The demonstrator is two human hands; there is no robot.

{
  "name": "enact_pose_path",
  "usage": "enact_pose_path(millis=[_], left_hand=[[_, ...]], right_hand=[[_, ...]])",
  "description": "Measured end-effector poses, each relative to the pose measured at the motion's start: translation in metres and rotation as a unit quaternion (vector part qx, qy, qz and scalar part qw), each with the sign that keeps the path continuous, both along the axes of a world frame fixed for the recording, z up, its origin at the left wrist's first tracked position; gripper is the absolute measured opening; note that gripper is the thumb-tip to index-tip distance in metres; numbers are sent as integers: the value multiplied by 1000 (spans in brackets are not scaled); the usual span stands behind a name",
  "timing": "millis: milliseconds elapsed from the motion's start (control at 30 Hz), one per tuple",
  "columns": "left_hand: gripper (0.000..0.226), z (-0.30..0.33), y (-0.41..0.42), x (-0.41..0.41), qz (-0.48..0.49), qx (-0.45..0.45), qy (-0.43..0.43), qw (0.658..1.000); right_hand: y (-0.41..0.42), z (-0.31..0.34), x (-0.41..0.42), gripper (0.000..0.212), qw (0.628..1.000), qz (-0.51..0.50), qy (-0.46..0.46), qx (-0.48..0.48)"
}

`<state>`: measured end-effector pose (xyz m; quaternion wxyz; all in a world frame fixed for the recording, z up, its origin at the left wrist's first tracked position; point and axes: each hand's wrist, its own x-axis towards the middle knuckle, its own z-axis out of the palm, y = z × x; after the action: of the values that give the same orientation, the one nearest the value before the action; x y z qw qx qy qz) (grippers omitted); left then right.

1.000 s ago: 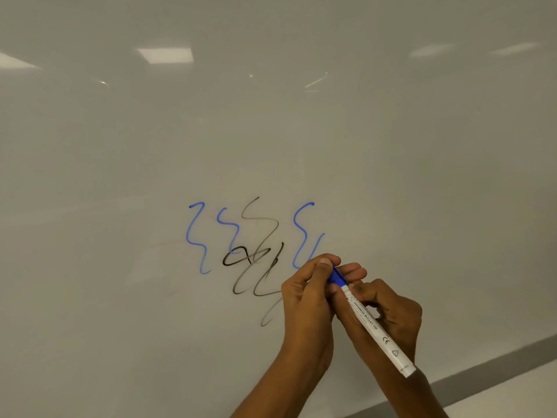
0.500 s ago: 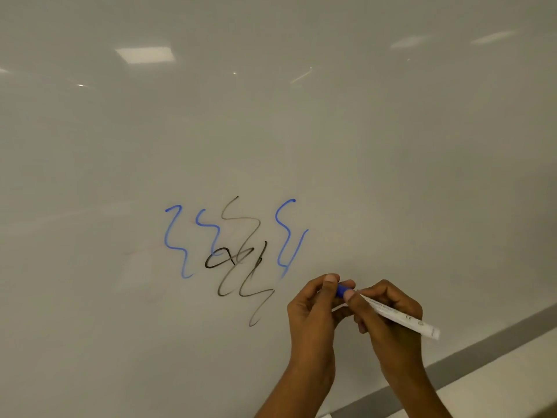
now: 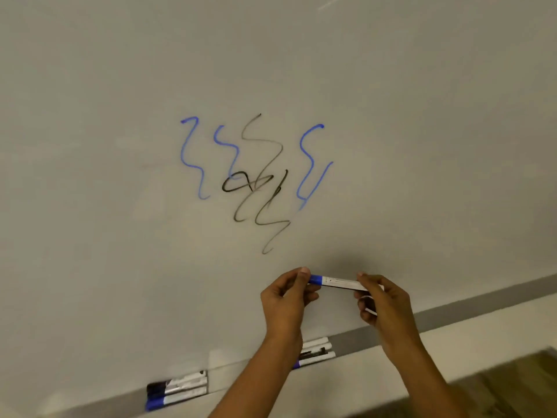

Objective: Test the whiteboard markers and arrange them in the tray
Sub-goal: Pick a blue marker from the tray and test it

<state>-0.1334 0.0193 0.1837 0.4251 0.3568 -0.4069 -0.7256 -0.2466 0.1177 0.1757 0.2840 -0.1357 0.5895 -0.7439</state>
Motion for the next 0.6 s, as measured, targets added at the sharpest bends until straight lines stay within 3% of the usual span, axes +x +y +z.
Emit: enact_pose_path(millis=[167,300,433,600], left_hand=[[12,-34,-22,44,63,46,-25,997],[17,-68,-46,84,117,77,-55,989],[9,-117,-66,116,159,123,-111,973],[24,-166,-81,141,76,143,-187,969]], right_hand=[[-29,-36,28,12,996,70,-34,52],[-58,-71,58,17,982,125,-116,87],[-84,-110,91,22,968,121,-183,124],[-111,-158,118,19,956,80,-228,166]])
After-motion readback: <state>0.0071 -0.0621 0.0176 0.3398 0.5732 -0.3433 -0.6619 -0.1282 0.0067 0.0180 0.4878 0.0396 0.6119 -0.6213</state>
